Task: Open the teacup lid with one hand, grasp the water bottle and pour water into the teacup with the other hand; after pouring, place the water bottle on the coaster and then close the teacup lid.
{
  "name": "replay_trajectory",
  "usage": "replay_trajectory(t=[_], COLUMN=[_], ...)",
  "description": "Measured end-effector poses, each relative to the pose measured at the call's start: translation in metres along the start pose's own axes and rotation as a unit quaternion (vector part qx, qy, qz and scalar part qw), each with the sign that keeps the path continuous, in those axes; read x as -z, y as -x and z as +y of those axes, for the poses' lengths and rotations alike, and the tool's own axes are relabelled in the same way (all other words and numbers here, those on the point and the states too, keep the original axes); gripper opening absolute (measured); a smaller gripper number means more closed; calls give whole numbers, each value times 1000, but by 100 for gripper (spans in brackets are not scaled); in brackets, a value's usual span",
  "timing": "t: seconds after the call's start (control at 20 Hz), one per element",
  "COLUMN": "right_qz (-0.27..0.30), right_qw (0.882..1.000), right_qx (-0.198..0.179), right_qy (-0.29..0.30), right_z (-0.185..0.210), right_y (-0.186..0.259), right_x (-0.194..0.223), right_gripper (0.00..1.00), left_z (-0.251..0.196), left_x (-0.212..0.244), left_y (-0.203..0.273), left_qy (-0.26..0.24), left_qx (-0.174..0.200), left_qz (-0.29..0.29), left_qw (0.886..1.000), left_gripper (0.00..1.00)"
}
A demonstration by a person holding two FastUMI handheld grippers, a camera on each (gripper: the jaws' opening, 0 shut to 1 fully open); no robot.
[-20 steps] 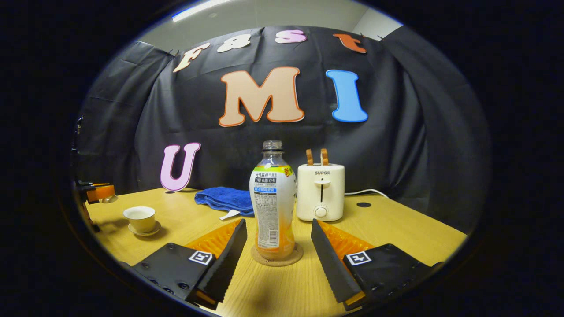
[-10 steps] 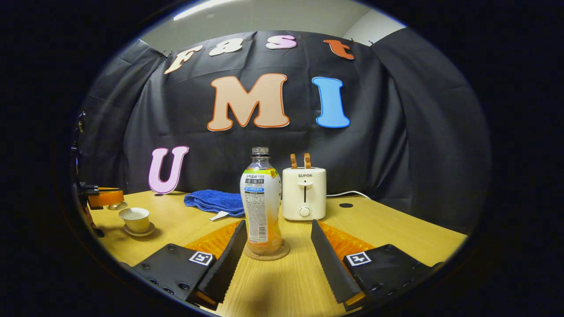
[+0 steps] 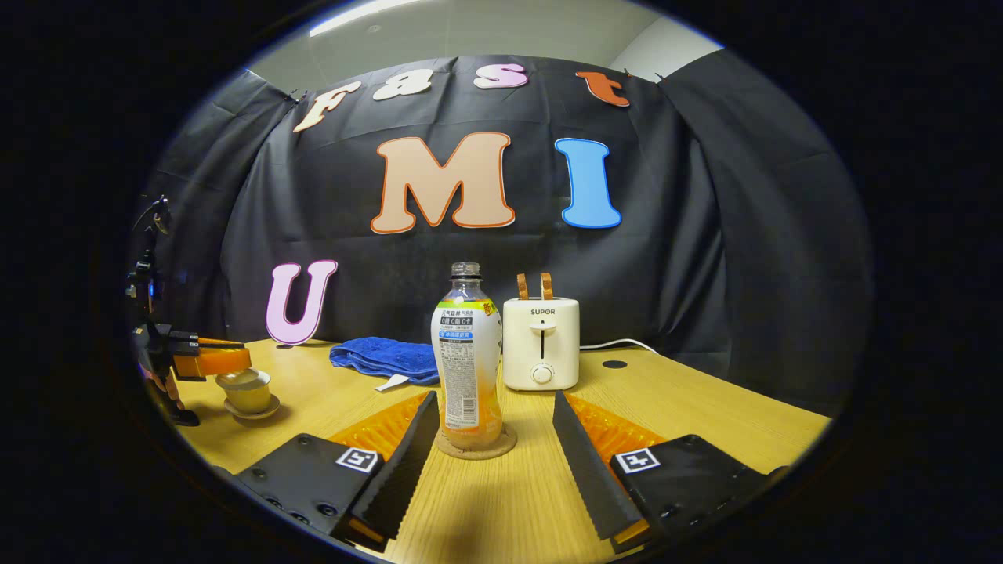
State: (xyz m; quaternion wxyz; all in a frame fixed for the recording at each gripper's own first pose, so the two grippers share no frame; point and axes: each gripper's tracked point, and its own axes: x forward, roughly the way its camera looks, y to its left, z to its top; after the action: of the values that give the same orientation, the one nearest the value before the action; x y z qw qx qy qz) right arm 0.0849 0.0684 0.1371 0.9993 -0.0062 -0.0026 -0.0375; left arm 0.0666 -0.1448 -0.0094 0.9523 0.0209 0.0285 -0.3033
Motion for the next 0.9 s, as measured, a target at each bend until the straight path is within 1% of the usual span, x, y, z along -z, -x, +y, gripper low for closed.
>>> replay_trajectory(t=[0.2,0.25,0.3,0.45,0.6,0.7,0.75,0.8,0.85,0.9], right_qz=[-1,-1,-1,-1,-1,-1,-1,-1,-1,-1], right_qw=[1000,1000,1000,1000,1000,1000,1000,1000,1000,1000], right_qx=[0,0,0,-3,-7,-7,-7,-7,-7,-6], right_qy=[0,0,0,0,0,0,0,1,0,0], right_z=[-1,0,-1,1,1,2,1,2,2,1], right_y=[1,1,2,2,2,2,3,3,3,4], right_x=[0,0,0,0,0,0,0,0,0,0], right_gripper=[93,89,93,93,93,93,93,90,90,93], left_z=[-1,-2,-3,-2,-2,-1,-2,0,2,3], left_x=[4,5,7,11,9,8,7,6,3,1], left_y=[-3,-4,-4,-6,-6,-5,-4,-3,-2,-1], left_qy=[-7,-9,-11,-14,-12,-10,-8,-5,-2,2], left_qx=[2,4,7,8,8,7,8,6,4,3], left_qz=[14,18,24,40,37,32,29,26,20,13], left_qw=[1000,1000,1000,999,999,999,1000,1000,1000,1000], left_gripper=[27,27,28,28,30,35,44,48,57,67])
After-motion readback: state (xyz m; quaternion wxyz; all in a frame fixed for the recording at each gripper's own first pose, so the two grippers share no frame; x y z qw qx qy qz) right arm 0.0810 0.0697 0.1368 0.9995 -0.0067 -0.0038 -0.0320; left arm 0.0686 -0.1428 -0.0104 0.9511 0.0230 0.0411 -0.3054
